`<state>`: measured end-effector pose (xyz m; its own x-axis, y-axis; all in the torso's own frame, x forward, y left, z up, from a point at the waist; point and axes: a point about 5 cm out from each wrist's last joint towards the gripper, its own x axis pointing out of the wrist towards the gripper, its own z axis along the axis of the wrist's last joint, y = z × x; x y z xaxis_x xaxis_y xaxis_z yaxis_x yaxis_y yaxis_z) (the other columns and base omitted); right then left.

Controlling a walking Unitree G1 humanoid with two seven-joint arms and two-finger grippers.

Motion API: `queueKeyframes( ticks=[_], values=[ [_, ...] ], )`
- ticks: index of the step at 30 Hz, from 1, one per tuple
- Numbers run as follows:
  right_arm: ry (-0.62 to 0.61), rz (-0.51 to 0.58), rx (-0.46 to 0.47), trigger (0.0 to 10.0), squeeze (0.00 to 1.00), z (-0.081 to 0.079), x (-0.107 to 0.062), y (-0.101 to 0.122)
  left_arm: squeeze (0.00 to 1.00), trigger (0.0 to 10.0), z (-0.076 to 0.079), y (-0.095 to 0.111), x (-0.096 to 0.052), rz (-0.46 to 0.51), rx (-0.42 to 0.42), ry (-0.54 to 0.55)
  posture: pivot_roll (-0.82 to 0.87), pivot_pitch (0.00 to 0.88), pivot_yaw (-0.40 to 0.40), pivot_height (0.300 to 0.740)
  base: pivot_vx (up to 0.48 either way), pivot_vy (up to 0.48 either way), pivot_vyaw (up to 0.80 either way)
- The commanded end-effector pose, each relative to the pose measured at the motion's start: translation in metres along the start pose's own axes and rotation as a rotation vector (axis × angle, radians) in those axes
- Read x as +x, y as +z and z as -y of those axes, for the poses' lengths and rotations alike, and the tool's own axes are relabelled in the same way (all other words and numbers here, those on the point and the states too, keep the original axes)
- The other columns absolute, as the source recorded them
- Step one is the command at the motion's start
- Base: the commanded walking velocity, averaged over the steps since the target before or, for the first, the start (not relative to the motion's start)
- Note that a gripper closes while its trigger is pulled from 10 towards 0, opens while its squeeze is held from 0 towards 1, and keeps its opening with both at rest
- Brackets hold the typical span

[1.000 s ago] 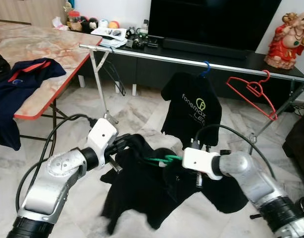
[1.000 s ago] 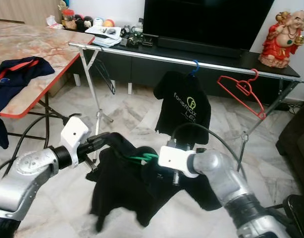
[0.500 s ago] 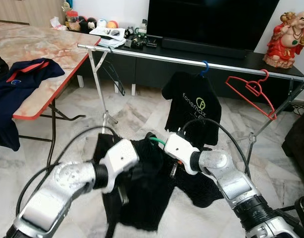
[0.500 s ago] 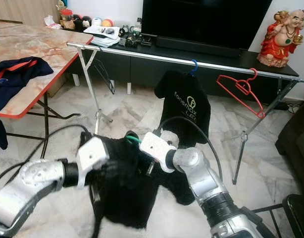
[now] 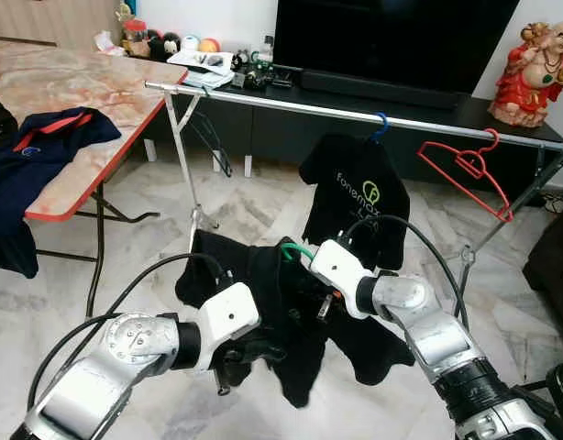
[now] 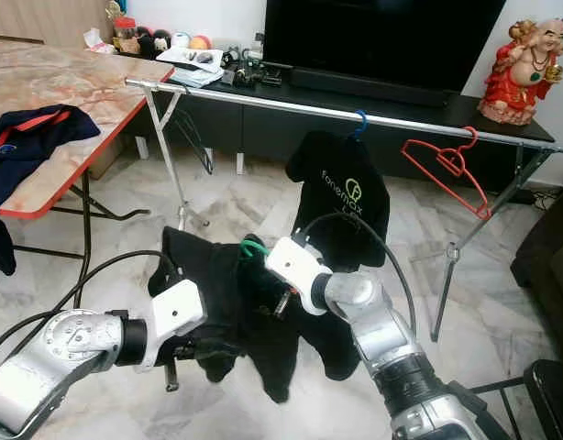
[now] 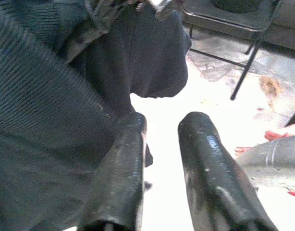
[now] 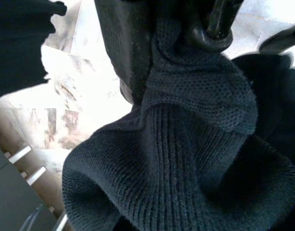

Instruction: Hang hanger

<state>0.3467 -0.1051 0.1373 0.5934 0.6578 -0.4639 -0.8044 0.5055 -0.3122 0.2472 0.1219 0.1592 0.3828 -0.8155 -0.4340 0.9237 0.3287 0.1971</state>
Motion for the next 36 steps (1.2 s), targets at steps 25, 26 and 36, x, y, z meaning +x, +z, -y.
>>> queueKeyframes(
  ticks=[25, 26, 36],
  values=[
    [0.381, 0.089, -0.325, 0.0, 0.0, 0.003, -0.033, -0.005, 1.0, 10.0, -0.024, -0.001, -0.049, 0.012, -0.025, 0.116, 0.14, 0.035, -0.111, 0.74, 0.0, 0.0, 0.0],
    [0.398, 0.095, -0.33, 0.0, 0.0, 0.002, -0.033, -0.004, 1.0, 10.0, -0.022, -0.006, -0.047, -0.014, -0.025, 0.101, 0.14, 0.036, -0.113, 0.74, 0.0, 0.0, 0.0],
    [0.485, 0.102, -0.369, 0.0, 0.0, -0.007, -0.035, -0.006, 1.0, 10.0, -0.025, -0.01, -0.038, -0.022, -0.02, 0.086, 0.13, 0.042, -0.114, 0.74, 0.0, 0.0, 0.0]
  ],
)
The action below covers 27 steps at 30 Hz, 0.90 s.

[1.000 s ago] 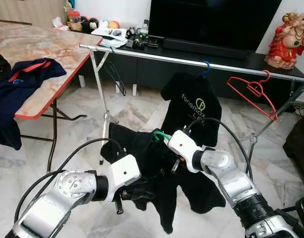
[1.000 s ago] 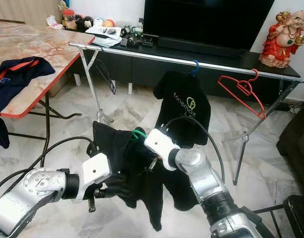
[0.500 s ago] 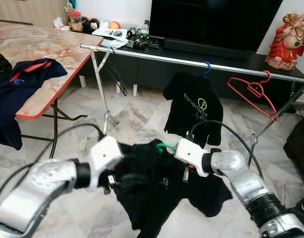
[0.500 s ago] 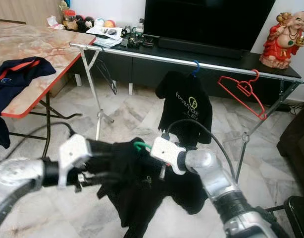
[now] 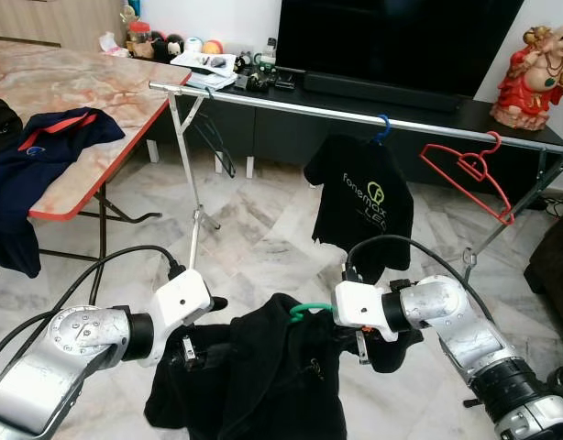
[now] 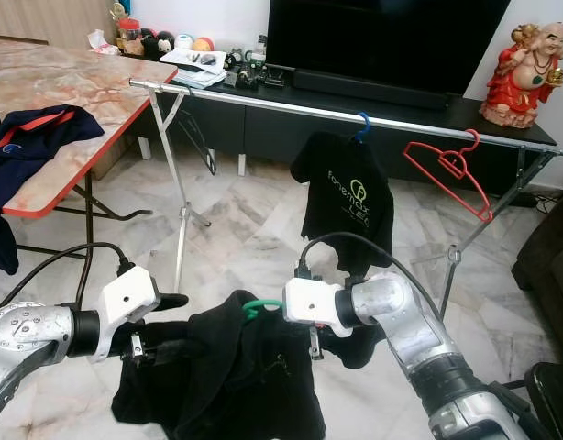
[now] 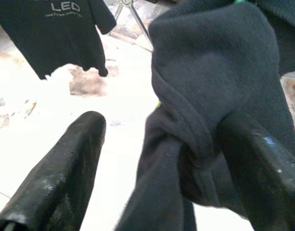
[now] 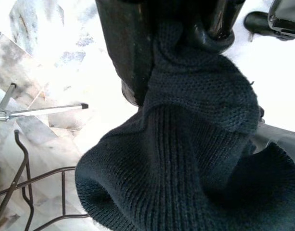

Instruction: Hang hanger

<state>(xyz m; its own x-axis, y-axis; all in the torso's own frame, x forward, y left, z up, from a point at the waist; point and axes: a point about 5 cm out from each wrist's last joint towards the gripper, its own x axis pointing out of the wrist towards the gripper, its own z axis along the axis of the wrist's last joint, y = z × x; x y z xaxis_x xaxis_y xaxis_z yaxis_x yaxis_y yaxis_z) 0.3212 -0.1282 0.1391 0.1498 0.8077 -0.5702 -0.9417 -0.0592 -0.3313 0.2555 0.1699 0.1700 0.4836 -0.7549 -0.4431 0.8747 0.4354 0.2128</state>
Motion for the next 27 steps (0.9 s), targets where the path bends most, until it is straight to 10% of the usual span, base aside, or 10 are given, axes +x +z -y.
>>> queueKeyframes(
  ticks=[1, 3, 4, 5, 6, 18, 19, 20, 21, 27],
  values=[
    [0.002, 0.029, -0.038, 0.0, 0.0, 0.001, -0.004, 0.006, 1.0, 10.0, 0.002, 0.004, 0.003, 0.017, 0.021, -0.045, 0.13, 0.042, -0.114, 0.74, 0.0, 0.0, 0.0],
    [0.015, 0.031, -0.045, 0.0, 0.0, 0.0, -0.002, 0.006, 1.0, 10.0, 0.006, 0.005, 0.008, 0.022, 0.029, -0.077, 0.13, 0.045, -0.116, 0.74, 0.0, 0.0, 0.0],
    [0.019, 0.032, -0.048, 0.0, 0.0, -0.001, -0.002, 0.007, 0.26, 10.0, 0.007, 0.005, 0.009, 0.023, 0.031, -0.083, 0.13, 0.045, -0.116, 0.74, 0.0, 0.0, 0.0],
    [0.024, 0.035, -0.052, 0.0, 0.0, -0.002, 0.0, 0.008, 0.26, 10.0, 0.009, 0.006, 0.012, 0.024, 0.036, -0.097, 0.13, 0.045, -0.116, 0.74, 0.0, 0.0, 0.0],
    [0.033, 0.046, -0.061, 0.0, 0.0, -0.003, 0.003, 0.011, 0.0, 10.0, 0.015, 0.006, 0.017, 0.028, 0.039, -0.138, 0.13, 0.045, -0.116, 0.74, 0.0, 0.0, 0.0],
    [0.031, 0.087, -0.089, 0.0, 0.0, -0.003, 0.009, 0.024, 0.0, 10.0, 0.023, 0.01, 0.036, 0.044, 0.044, -0.173, 0.13, 0.051, -0.119, 0.74, 0.0, 0.0, 0.0],
    [0.03, 0.089, -0.09, 0.0, 0.0, -0.003, 0.009, 0.024, 0.0, 2.4, 0.023, 0.01, 0.037, 0.045, 0.04, -0.167, 0.13, 0.051, -0.119, 0.74, 0.0, 0.0, 0.0],
    [0.029, 0.09, -0.091, 0.0, 0.0, -0.003, 0.009, 0.025, 0.0, 2.4, 0.023, 0.01, 0.038, 0.047, 0.037, -0.162, 0.13, 0.051, -0.119, 0.74, 0.0, 0.0, 0.0],
    [0.028, 0.094, -0.093, 0.0, 0.0, -0.003, 0.009, 0.026, 0.0, 0.0, 0.023, 0.009, 0.039, 0.043, 0.042, -0.161, 0.13, 0.053, -0.119, 0.74, 0.0, 0.0, 0.0],
    [0.021, 0.098, -0.092, 0.0, 0.0, -0.002, 0.009, 0.027, 0.0, 0.0, 0.024, 0.006, 0.04, 0.012, 0.056, -0.169, 0.13, 0.054, -0.118, 0.74, 0.0, 0.0, 0.0]
  ],
)
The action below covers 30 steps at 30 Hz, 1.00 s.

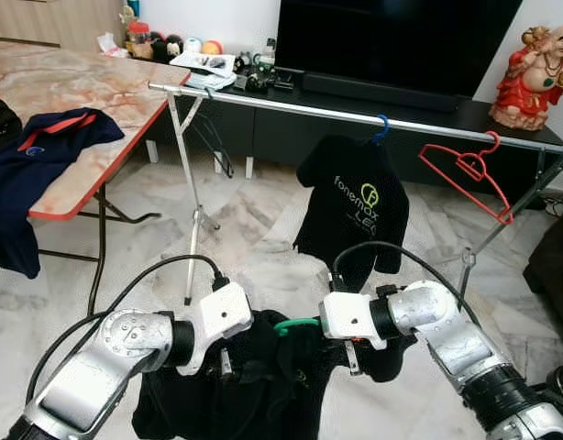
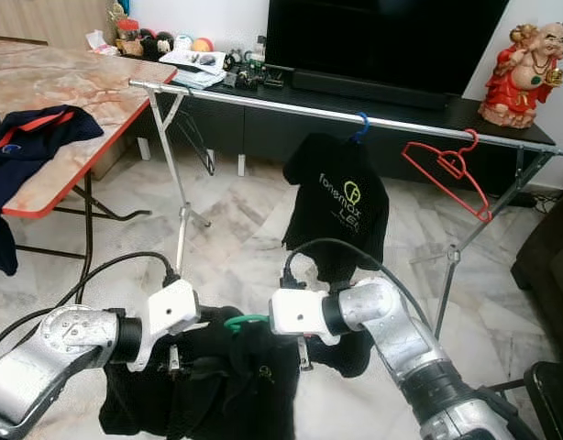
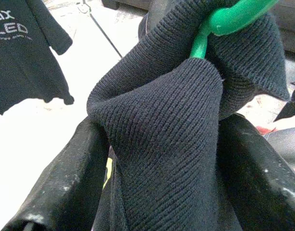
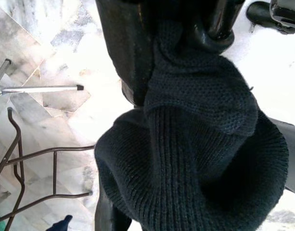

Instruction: Hang hanger

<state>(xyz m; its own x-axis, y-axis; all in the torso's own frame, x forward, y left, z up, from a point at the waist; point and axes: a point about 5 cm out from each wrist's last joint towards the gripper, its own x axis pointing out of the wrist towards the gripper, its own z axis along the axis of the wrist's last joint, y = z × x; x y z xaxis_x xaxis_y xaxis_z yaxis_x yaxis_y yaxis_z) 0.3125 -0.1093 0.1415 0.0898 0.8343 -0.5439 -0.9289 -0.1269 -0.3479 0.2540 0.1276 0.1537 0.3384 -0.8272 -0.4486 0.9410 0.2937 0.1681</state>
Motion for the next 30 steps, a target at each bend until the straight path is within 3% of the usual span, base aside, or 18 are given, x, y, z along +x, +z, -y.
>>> queueKeyframes(
  ticks=[1, 30],
  values=[
    [-0.024, 0.042, -0.038, 0.0, 0.0, 0.0052, -0.0028, 0.0117, 0.0, 0.0, 0.0007, -0.0016, 0.0018, -0.026, 0.027, -0.013, 0.13, 0.054, -0.118, 0.74, 0.0, 0.0, 0.0],
    [-0.028, 0.026, -0.025, 0.0, 0.0, 0.0034, -0.0014, 0.0093, 0.0, 0.0, -0.0026, 0.0002, 0.0045, -0.022, 0.043, 0.016, 0.13, 0.061, -0.117, 0.74, 0.0, 0.0, 0.0]
  ],
)
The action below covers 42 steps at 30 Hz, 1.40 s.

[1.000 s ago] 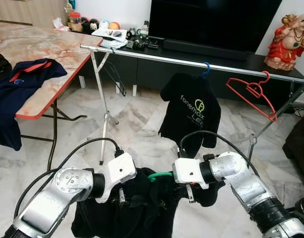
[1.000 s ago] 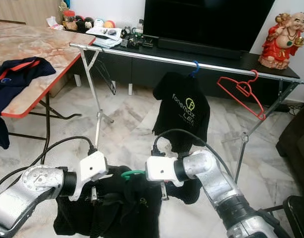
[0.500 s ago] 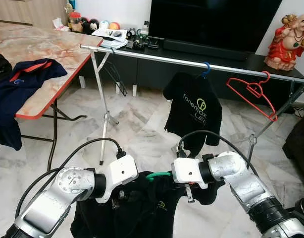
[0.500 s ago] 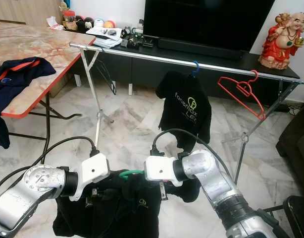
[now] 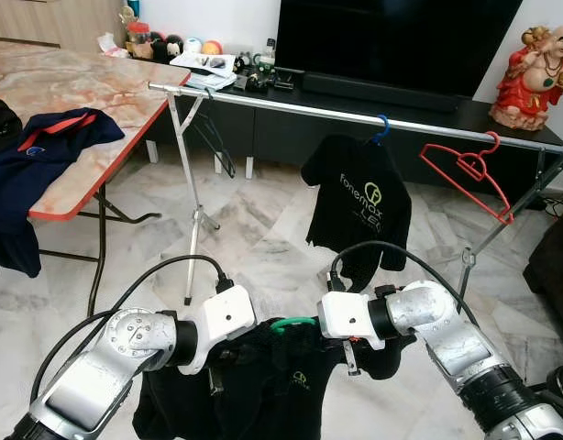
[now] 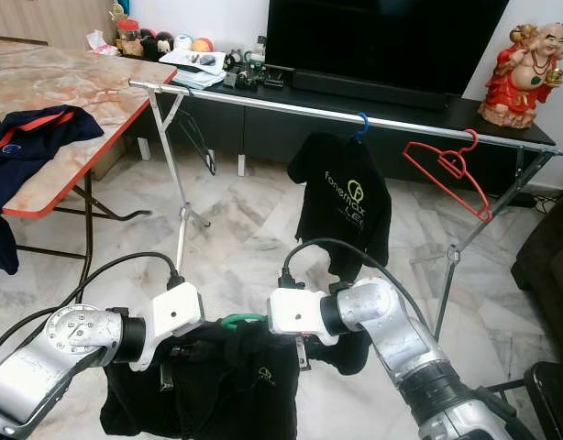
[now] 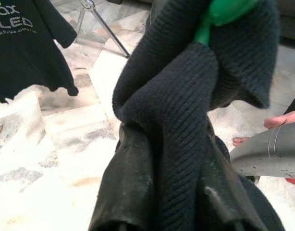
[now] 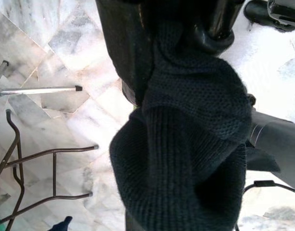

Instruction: Hang hanger

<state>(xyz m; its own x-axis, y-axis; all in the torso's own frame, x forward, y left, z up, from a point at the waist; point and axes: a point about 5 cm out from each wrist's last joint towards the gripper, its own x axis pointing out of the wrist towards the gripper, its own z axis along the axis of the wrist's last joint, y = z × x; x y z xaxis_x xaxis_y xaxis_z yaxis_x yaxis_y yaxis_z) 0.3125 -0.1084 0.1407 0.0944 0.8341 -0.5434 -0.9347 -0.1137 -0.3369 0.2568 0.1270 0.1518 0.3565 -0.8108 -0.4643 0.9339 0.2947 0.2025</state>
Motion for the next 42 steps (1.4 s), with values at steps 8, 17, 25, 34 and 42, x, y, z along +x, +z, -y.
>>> queueKeyframes(
  ticks=[8, 17, 25, 34, 42],
  values=[
    [-0.035, 0.018, -0.029, 10.0, 0.0, 0.005, -0.002, 0.008, 0.0, 0.0, 0.0, 0.002, 0.002, 0.004, 0.01, -0.008, 0.13, 0.061, -0.117, 0.74, 0.0, 0.0, 0.0],
    [0.006, 0.017, -0.017, 10.0, 1.0, 0.002, -0.005, 0.007, 0.0, 0.0, 0.003, 0.001, 0.003, 0.007, 0.004, -0.011, 0.13, 0.061, -0.12, 0.74, 0.0, 0.0, 0.0],
    [0.152, -0.011, -0.012, 10.0, 1.0, -0.01, -0.016, 0.006, 0.0, 0.0, 0.002, -0.005, 0.003, -0.023, 0.007, -0.004, 0.12, 0.062, -0.12, 0.74, 0.0, 0.0, 0.0],
    [0.052, -0.145, -0.016, 10.0, 1.0, 0.003, -0.052, -0.006, 0.0, 0.0, -0.005, -0.019, 0.0, -0.063, -0.007, 0.09, 0.11, 0.061, -0.123, 0.74, 0.0, 0.0, 0.0],
    [-0.123, -0.168, 0.025, 10.0, 0.1, 0.012, -0.075, -0.014, 0.0, 0.0, -0.003, -0.025, -0.002, -0.058, -0.041, 0.12, 0.1, 0.061, -0.119, 0.74, 0.0, 0.0, 0.0]
  ],
)
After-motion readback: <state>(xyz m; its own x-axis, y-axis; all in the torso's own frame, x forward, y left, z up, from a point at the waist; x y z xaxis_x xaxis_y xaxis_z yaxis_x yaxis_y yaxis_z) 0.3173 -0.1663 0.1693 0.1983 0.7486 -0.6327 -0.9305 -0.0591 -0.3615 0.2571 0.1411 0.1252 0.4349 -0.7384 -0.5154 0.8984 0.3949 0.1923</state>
